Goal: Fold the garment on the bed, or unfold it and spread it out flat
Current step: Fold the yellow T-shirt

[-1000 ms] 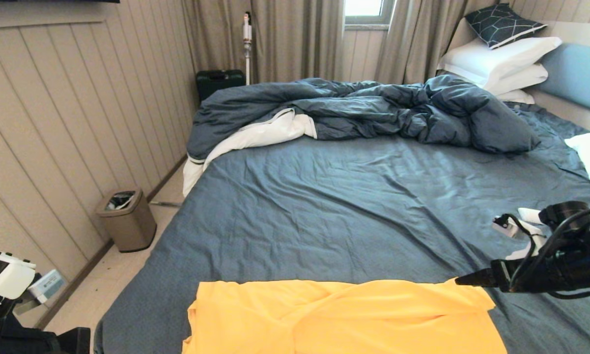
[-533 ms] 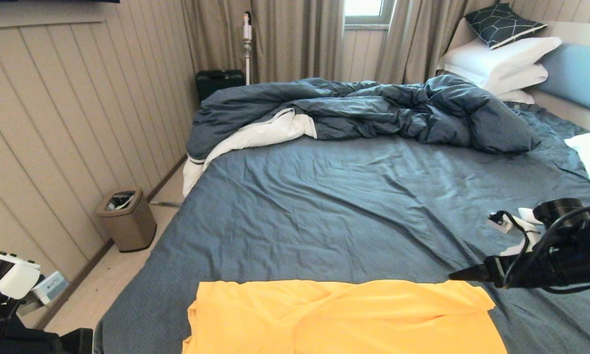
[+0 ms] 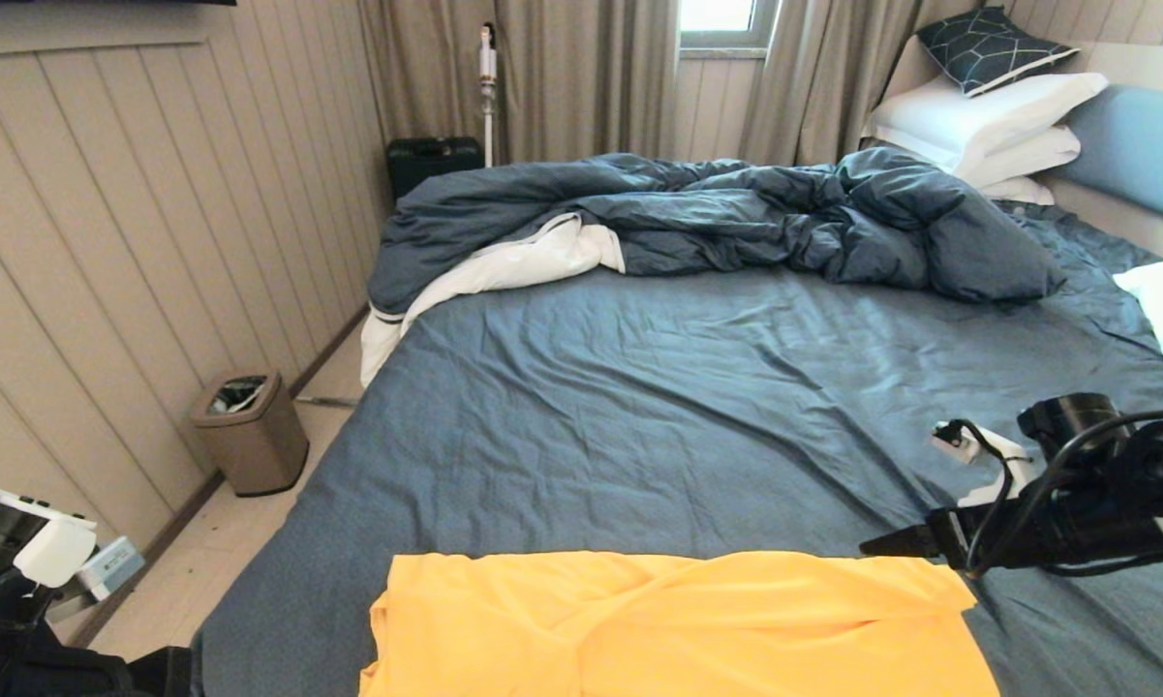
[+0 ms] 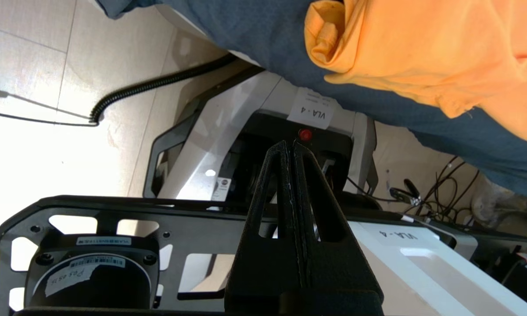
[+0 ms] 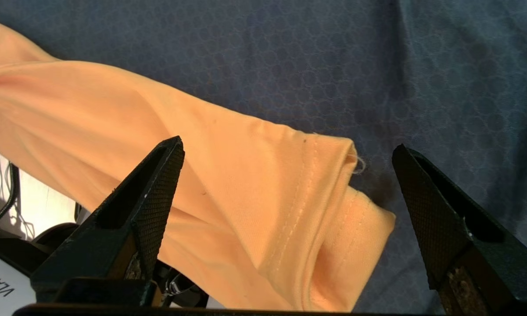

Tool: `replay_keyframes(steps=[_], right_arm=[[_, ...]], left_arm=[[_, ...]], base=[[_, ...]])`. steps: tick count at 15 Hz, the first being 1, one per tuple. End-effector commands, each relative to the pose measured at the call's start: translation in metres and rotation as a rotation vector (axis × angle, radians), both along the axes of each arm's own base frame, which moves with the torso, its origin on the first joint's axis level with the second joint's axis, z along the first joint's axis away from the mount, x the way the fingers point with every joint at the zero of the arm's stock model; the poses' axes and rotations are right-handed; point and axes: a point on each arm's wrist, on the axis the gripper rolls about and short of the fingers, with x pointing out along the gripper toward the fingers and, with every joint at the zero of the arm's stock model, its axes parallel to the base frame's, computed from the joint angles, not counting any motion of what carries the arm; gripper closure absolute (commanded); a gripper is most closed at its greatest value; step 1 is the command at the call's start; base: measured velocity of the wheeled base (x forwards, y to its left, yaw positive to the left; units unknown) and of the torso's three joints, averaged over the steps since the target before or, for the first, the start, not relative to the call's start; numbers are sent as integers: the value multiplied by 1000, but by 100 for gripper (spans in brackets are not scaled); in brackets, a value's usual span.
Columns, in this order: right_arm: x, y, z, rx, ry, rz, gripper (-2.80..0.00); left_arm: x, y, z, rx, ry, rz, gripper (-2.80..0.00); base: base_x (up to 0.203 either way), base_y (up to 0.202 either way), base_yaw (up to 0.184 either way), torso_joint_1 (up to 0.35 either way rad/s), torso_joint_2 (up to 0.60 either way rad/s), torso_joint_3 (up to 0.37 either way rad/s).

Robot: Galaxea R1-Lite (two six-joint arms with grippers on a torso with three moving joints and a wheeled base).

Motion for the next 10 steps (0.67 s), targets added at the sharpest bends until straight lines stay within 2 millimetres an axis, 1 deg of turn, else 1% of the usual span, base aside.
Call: replay_keyframes(steps=[1, 5, 10], right_arm=[[1, 3, -2, 1, 3, 14, -280], [1, 9, -1, 1, 3, 33, -280], [-9, 13, -1, 2, 14, 42, -280]], left_arm=[[1, 0, -2, -1, 15, 3, 0], [1, 0, -2, -1, 17, 3, 0], [0, 0, -4, -2, 12, 3, 0]], base=[[0, 0, 0, 0, 0, 0], [0, 0, 0, 0, 0, 0], [0, 0, 0, 0, 0, 0]])
